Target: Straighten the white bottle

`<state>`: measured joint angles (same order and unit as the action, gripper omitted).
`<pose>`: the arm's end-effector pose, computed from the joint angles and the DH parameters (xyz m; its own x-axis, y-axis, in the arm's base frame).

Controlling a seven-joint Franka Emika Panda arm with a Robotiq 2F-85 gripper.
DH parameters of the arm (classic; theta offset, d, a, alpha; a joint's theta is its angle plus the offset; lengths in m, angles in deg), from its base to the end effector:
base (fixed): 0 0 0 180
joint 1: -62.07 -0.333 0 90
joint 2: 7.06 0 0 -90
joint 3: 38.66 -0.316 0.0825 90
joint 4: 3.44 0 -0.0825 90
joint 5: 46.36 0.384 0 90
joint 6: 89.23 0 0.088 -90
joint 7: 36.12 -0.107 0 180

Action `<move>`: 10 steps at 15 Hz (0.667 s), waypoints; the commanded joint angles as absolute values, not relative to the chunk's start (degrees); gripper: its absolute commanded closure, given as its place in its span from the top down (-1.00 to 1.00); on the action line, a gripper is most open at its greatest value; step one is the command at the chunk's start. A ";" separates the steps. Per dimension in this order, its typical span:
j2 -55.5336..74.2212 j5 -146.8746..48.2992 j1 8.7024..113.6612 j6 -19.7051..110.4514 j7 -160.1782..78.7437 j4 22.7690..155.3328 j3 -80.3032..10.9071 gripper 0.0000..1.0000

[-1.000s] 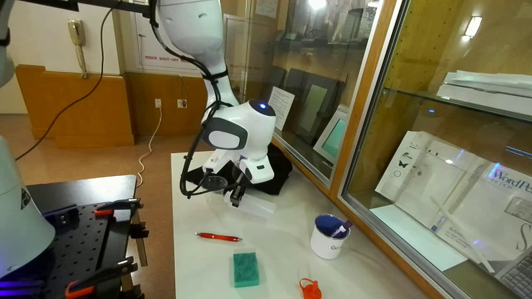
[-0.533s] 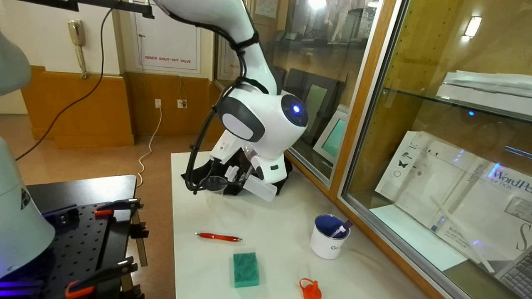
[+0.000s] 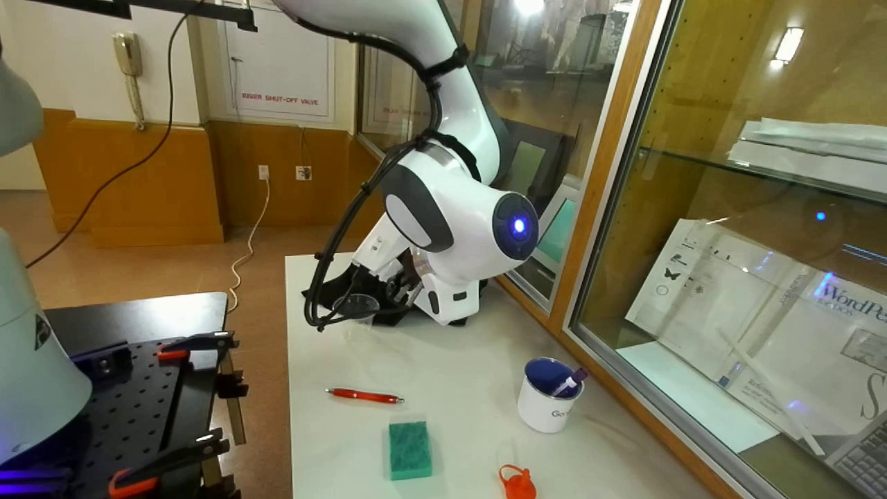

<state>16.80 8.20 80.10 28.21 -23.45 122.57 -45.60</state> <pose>0.5046 -0.0511 0.1756 0.7561 -0.3739 -0.5372 -0.6522 -0.4993 -0.5704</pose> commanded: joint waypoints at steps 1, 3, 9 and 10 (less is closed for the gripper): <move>16.74 9.31 75.77 26.98 -22.87 122.26 -41.29 -0.47; 17.50 9.95 75.99 24.80 -24.95 121.08 -40.67 -0.87; 25.09 10.11 78.32 1.64 -35.35 109.41 -34.58 -0.87; 26.64 10.70 78.60 -1.25 -36.99 107.60 -33.78 -0.87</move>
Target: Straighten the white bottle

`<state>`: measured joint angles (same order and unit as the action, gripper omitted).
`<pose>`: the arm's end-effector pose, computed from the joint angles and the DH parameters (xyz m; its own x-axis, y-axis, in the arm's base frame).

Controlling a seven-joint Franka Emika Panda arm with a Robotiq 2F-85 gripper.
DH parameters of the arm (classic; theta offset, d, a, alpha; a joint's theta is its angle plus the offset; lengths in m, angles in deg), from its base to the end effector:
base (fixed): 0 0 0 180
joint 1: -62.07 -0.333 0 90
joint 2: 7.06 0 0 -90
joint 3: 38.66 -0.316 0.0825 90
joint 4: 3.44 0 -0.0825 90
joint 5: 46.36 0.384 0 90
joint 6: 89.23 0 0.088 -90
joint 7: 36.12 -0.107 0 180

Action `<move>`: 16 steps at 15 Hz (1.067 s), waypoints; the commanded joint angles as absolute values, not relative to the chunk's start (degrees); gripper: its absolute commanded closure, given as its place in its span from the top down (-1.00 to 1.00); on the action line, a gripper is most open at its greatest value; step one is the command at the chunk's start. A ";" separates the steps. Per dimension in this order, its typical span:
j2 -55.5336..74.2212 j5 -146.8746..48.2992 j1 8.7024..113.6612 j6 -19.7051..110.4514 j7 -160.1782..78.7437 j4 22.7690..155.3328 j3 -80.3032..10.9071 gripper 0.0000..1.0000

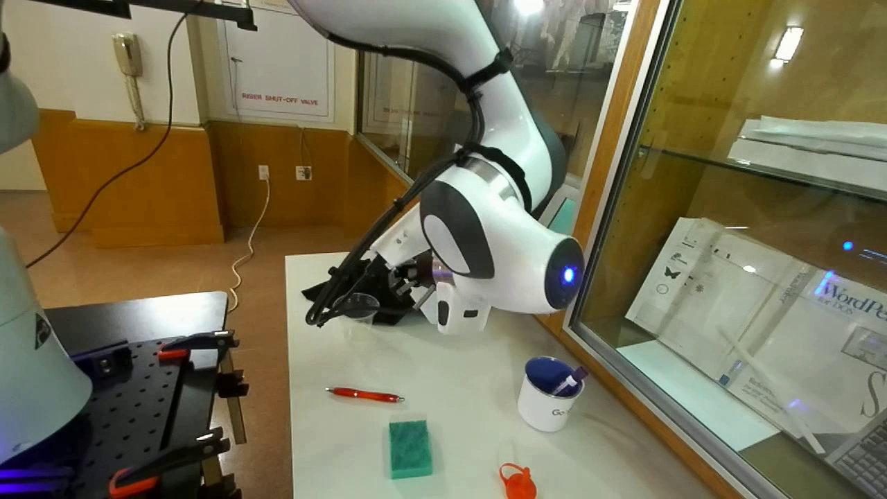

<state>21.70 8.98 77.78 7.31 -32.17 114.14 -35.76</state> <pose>0.5133 -0.0898 0.1816 0.5952 -0.2729 -0.7558 -0.7924 -0.3558 -0.4955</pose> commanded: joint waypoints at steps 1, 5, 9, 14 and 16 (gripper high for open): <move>28.38 11.45 79.01 -3.93 -38.43 105.73 -33.18 -0.87; 35.83 16.92 80.40 -12.03 -43.54 99.74 -32.19 -0.87; 42.20 26.15 80.63 -12.12 -50.21 97.05 -31.85 -0.87; 47.47 38.46 81.31 -11.27 -58.17 95.85 -32.26 -0.87; 48.87 42.38 81.30 -10.81 -59.57 95.45 -32.27 -0.87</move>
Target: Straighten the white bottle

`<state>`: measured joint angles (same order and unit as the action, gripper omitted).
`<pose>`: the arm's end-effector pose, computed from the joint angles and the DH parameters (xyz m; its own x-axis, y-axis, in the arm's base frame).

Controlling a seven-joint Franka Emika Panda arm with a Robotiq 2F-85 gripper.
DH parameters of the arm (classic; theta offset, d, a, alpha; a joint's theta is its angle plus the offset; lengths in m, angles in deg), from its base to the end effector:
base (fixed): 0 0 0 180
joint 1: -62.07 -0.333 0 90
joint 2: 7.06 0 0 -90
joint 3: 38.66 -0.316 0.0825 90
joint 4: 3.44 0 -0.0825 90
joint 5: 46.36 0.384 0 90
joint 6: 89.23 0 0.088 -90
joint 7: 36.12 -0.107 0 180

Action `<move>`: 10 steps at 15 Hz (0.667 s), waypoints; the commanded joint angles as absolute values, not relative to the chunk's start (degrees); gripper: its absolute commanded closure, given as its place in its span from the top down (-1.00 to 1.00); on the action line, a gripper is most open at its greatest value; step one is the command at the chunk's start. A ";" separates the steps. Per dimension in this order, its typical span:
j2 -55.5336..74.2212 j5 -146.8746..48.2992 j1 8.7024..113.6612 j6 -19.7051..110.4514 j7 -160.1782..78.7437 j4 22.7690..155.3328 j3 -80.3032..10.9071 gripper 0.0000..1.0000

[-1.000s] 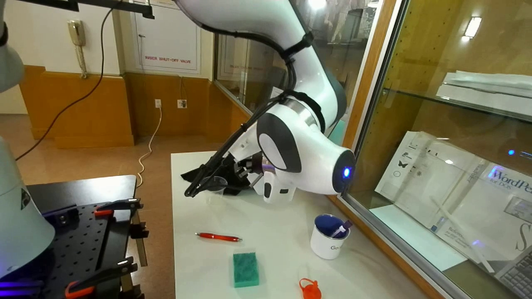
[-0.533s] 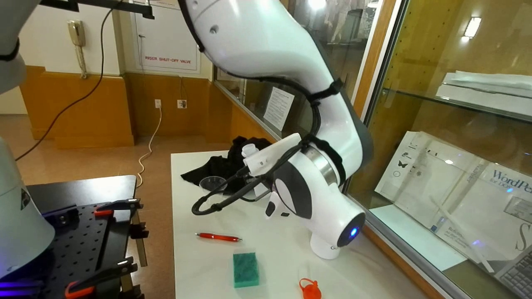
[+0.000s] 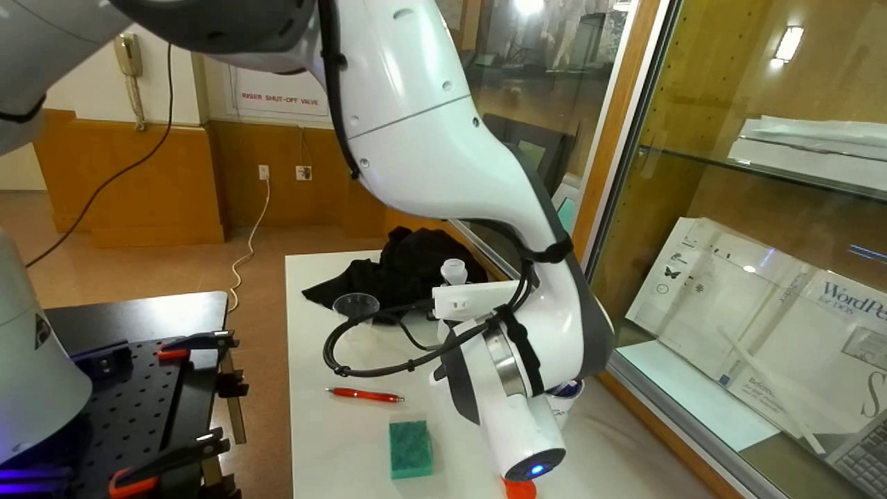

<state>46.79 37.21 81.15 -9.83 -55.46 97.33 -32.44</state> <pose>0.5542 -0.1266 0.0670 0.0975 0.0117 -0.9952 -0.9716 0.2178 -0.0927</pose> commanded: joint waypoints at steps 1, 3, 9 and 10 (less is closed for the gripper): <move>49.28 43.85 81.12 -10.38 -59.97 95.40 -32.15 -0.87; 50.11 45.63 80.37 -9.03 -59.24 95.16 -31.69 -0.87; 51.23 45.96 78.50 -4.88 -57.81 95.28 -30.67 -0.87; 51.37 45.87 78.35 -4.40 -57.72 95.27 -30.64 -0.87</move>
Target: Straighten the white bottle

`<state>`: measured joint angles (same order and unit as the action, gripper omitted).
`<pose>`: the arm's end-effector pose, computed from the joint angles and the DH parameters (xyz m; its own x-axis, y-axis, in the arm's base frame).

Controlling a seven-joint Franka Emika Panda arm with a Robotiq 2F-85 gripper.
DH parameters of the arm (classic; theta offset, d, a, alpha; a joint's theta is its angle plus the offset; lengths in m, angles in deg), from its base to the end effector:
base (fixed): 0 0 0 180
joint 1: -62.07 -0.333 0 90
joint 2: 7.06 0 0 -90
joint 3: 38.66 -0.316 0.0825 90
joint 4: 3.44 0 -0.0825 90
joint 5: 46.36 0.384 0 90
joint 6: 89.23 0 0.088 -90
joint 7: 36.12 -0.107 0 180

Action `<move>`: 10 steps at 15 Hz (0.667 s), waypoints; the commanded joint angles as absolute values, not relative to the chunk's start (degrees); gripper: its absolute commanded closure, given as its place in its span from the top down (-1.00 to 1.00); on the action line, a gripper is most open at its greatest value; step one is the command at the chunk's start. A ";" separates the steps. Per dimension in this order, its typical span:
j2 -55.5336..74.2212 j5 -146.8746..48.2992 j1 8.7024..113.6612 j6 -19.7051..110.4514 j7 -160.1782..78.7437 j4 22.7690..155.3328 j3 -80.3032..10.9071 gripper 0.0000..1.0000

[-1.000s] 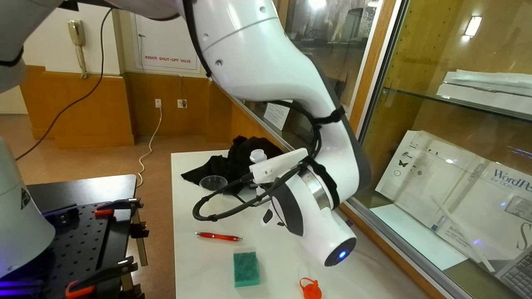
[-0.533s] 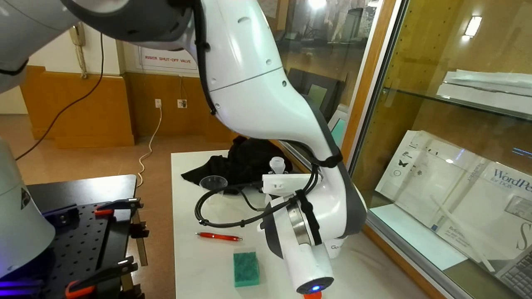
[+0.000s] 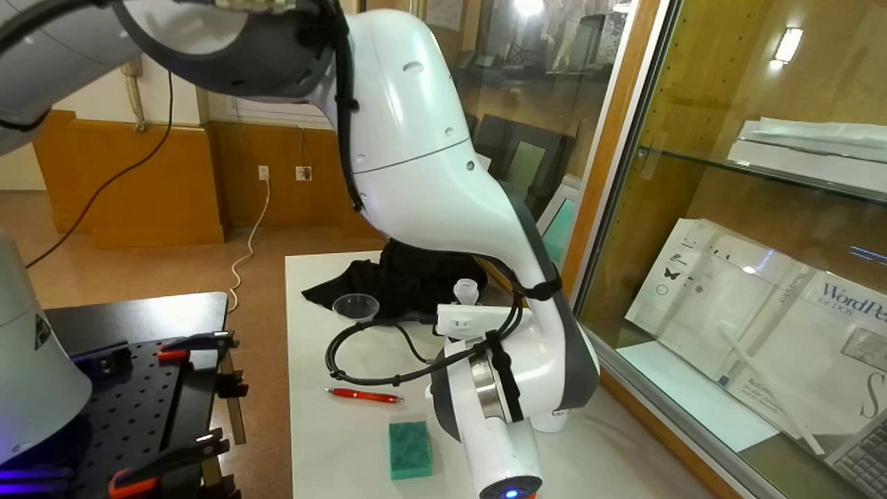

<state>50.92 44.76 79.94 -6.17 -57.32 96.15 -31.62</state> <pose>0.5578 -0.1287 0.0306 0.0285 0.0058 -0.9996 -0.9394 0.3419 -0.0248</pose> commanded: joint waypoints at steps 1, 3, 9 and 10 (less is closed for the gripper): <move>51.52 45.77 78.15 -3.97 -57.59 95.25 -30.57 -0.87; 51.75 45.67 77.92 -3.13 -57.29 95.21 -30.57 -0.87; 51.66 45.43 77.72 -1.91 -56.41 95.43 -30.61 0.19; 51.58 45.41 77.77 -1.94 -56.34 95.49 -30.61 0.32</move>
